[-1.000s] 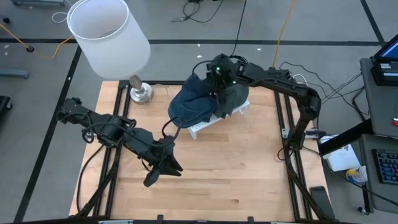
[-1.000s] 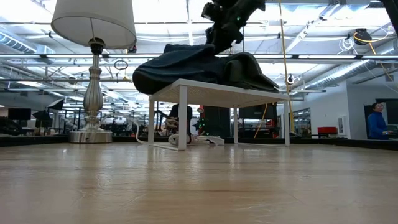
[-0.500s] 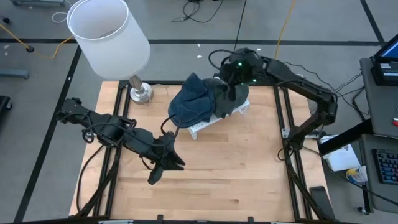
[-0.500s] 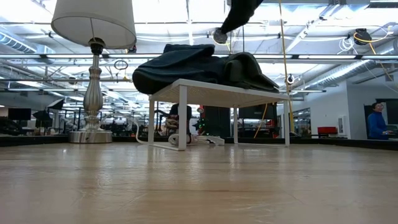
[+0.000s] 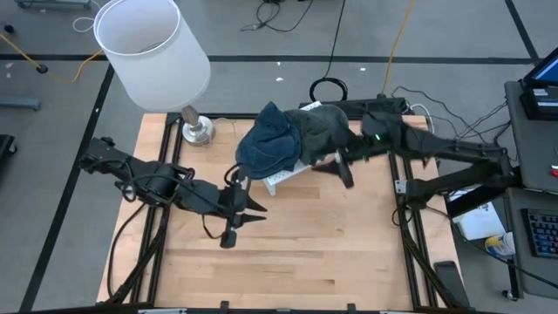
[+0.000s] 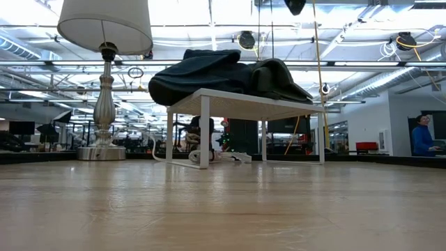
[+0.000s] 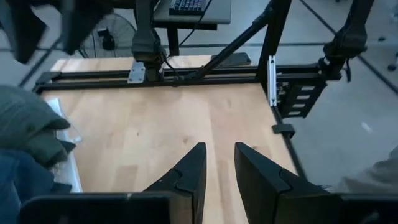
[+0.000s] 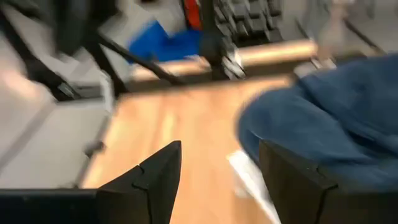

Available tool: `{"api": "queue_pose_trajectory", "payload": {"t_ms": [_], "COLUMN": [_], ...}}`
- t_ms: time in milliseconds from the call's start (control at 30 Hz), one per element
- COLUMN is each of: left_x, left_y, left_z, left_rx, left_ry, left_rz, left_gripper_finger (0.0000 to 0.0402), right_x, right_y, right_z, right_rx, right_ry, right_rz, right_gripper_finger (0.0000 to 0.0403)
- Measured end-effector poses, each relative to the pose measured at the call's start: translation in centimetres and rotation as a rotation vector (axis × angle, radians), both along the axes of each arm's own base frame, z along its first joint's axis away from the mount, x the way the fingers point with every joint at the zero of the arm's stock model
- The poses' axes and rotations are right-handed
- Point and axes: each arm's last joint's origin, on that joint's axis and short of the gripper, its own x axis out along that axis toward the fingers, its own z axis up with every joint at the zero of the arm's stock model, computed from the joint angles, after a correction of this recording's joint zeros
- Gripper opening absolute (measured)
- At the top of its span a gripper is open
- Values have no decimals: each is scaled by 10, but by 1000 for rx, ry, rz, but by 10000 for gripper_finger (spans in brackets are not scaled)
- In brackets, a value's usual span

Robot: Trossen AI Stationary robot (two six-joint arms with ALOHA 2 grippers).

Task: Pick & Place hat
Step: Return to Home Position

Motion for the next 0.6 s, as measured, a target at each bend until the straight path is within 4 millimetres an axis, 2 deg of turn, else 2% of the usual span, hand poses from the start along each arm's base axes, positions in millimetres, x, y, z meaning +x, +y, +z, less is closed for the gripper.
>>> {"api": "queue_pose_trajectory", "payload": {"t_ms": [167, 267, 433, 600], "left_x": [5, 9, 6, -14], "left_y": [-1, 3, 13, 23], "left_z": [-16, -29, -57, -87], "left_rx": [55, 49, 11, -22], "left_ry": [-45, -68, -164, -218], "left_rz": [-67, -96, -119, -89], "left_gripper_finger": [88, 88, 88, 88], "right_x": [-14, -26, -44, -58], "right_y": [22, 34, 47, 52], "right_z": [-40, -65, -106, -139], "right_rx": [125, 138, 116, 91], "right_ry": [-241, -339, -342, -286], "right_rz": [46, 96, 167, 196], "right_gripper_finger": [206, 206, 206, 208]}}
